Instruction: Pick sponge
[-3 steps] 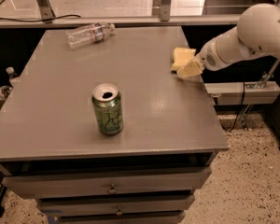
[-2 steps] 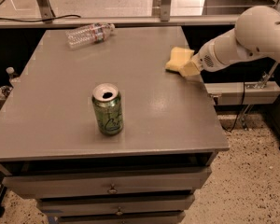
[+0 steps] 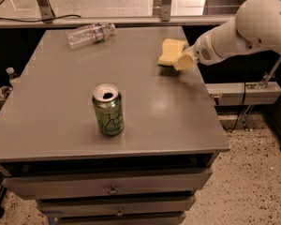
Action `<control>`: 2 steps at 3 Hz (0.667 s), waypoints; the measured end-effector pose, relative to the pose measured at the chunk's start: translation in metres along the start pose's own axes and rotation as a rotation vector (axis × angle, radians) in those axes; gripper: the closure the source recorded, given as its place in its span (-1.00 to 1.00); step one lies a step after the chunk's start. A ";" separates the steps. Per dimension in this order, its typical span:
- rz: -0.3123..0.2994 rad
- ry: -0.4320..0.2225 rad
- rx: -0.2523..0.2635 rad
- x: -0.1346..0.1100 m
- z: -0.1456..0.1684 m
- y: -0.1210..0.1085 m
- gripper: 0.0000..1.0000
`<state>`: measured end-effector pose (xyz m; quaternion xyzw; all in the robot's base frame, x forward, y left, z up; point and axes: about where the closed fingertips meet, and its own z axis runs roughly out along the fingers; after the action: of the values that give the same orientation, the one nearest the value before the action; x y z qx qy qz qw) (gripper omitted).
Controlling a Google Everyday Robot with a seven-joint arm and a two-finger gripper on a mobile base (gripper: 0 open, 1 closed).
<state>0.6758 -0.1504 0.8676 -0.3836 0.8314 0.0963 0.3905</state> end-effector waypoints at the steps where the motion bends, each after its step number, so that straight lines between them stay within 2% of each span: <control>1: -0.066 -0.103 -0.074 -0.054 -0.019 0.031 1.00; 2: -0.113 -0.221 -0.179 -0.107 -0.044 0.068 1.00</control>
Offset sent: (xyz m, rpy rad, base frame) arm -0.0609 0.1379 0.1666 0.3053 -0.1556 0.3915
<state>0.6448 -0.0634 0.9655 -0.4503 0.7485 0.1894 0.4485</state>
